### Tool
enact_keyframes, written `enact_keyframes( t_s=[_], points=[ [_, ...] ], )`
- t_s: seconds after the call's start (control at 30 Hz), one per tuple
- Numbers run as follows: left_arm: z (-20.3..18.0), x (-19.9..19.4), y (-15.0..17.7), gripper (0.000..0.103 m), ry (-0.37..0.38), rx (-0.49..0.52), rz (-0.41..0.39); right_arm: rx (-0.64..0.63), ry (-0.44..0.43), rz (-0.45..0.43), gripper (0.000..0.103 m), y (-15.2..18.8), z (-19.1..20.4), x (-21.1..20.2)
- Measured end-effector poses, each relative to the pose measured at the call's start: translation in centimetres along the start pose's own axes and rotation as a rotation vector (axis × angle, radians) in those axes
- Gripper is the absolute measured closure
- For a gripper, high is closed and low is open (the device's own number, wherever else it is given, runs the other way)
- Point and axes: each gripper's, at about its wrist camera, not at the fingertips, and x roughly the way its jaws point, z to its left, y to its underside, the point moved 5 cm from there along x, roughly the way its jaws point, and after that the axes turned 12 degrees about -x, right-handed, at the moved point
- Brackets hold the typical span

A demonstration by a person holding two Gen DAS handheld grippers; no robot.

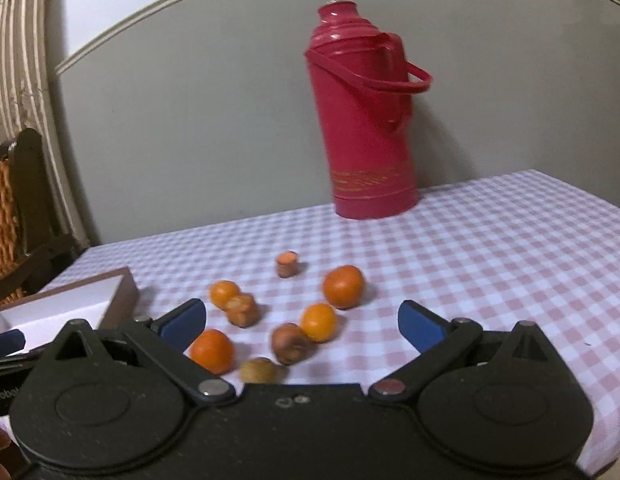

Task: Organize fruits
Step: 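Move both grippers back over the fruits on the table, then lower the left gripper onto a large orange and close it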

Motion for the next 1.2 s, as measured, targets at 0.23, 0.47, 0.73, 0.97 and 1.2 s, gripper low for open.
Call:
enact_keyframes(
  t_s=[0.23, 0.47, 0.73, 0.97, 1.2],
  points=[
    [-3.1, 0.7, 1.2, 0.000, 0.054, 0.053, 0.026, 0.047, 0.032, 0.021, 0.008, 0.7, -2.6, -0.2],
    [-4.9, 2.0, 2.2, 0.000, 0.075, 0.064, 0.059, 0.049, 0.024, 0.035, 0.014, 1.0, -3.3, 0.1],
    [-5.6, 3.6, 2.7, 0.015, 0.083, 0.025, 0.097, 0.040, 0.004, 0.057, 0.018, 1.4, -3.4, 0.4],
    [-5.7, 5.2, 2.9, 0.028, 0.073, -0.006, 0.120, 0.036, -0.005, 0.053, 0.020, 1.4, -3.3, 0.2],
    [-6.3, 6.4, 3.1, 0.045, 0.079, -0.019, 0.147, 0.036, -0.009, 0.057, 0.020, 1.4, -3.3, 0.4]
  ],
)
